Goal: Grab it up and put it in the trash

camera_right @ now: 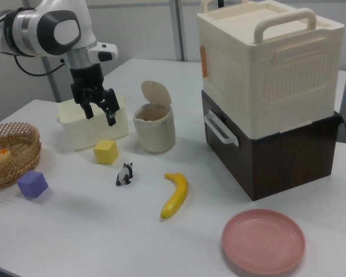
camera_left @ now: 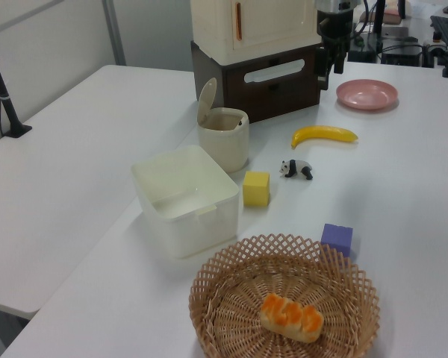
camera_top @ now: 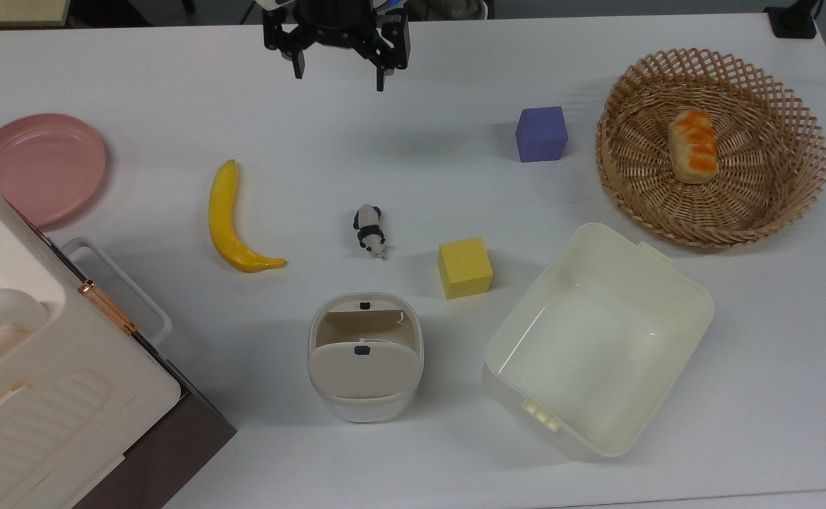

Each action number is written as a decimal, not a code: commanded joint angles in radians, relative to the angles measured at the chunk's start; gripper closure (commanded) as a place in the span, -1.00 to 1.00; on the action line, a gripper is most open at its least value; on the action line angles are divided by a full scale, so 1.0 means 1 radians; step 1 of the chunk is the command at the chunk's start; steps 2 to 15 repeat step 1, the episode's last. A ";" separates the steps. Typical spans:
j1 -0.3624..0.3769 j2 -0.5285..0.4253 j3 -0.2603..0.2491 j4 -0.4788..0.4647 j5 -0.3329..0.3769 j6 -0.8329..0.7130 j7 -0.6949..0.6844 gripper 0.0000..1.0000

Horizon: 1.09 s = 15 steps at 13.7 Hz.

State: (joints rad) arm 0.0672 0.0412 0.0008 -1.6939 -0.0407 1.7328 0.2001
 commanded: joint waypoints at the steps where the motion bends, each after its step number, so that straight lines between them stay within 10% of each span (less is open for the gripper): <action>1: -0.010 -0.015 0.005 -0.010 0.022 -0.012 -0.028 -1.00; 15: -0.010 -0.015 0.005 -0.010 0.022 -0.012 -0.028 -1.00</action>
